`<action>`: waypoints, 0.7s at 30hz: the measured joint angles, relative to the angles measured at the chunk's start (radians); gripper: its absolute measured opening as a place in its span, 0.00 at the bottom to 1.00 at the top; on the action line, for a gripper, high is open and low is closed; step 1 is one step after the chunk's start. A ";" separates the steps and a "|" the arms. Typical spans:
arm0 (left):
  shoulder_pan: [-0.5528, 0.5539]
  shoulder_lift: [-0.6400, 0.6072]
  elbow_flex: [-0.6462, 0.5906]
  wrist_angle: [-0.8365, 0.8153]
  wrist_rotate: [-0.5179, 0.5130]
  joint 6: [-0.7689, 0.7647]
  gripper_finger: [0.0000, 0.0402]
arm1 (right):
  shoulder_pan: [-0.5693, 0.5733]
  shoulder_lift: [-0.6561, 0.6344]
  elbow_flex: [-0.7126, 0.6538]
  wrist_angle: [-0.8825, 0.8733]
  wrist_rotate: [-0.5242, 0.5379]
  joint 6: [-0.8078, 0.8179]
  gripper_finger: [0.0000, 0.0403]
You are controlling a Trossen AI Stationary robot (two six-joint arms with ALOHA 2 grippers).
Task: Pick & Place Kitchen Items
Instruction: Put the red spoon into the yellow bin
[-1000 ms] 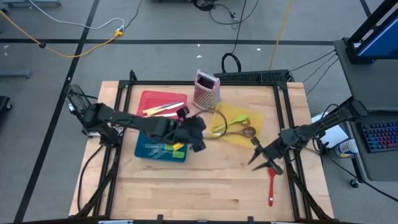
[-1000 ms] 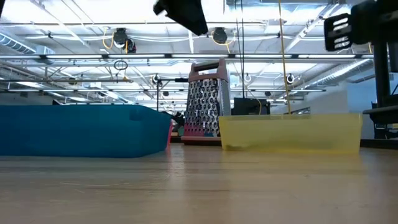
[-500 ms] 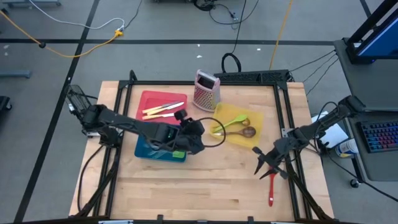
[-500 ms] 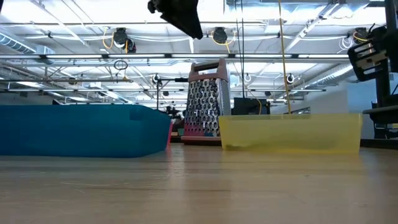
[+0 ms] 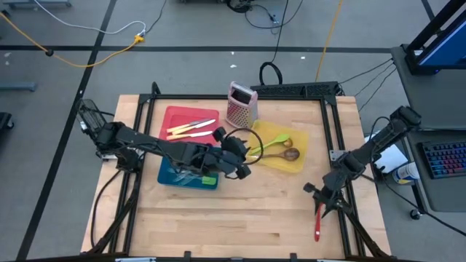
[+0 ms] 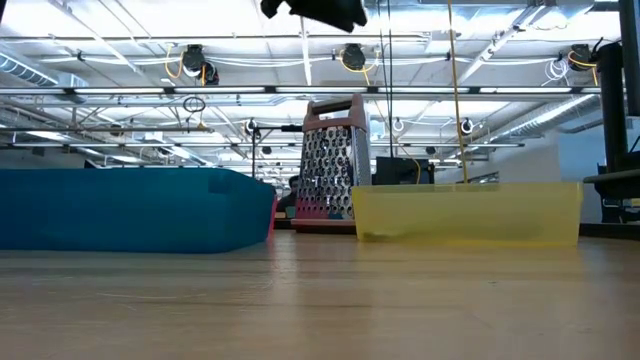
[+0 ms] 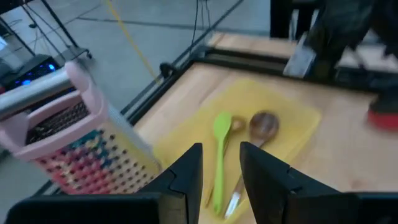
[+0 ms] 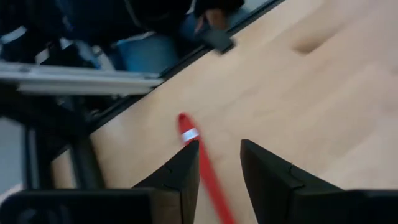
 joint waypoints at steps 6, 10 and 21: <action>0.003 0.000 0.000 0.109 0.049 -0.001 0.28 | 0.097 0.040 0.000 -0.065 0.111 -0.038 0.26; 0.003 0.000 0.000 0.179 0.055 0.000 0.28 | 0.133 0.101 -0.001 -0.132 0.190 -0.034 0.28; 0.003 0.000 0.000 0.236 0.055 0.000 0.28 | 0.177 0.235 0.004 -0.058 0.164 -0.066 0.30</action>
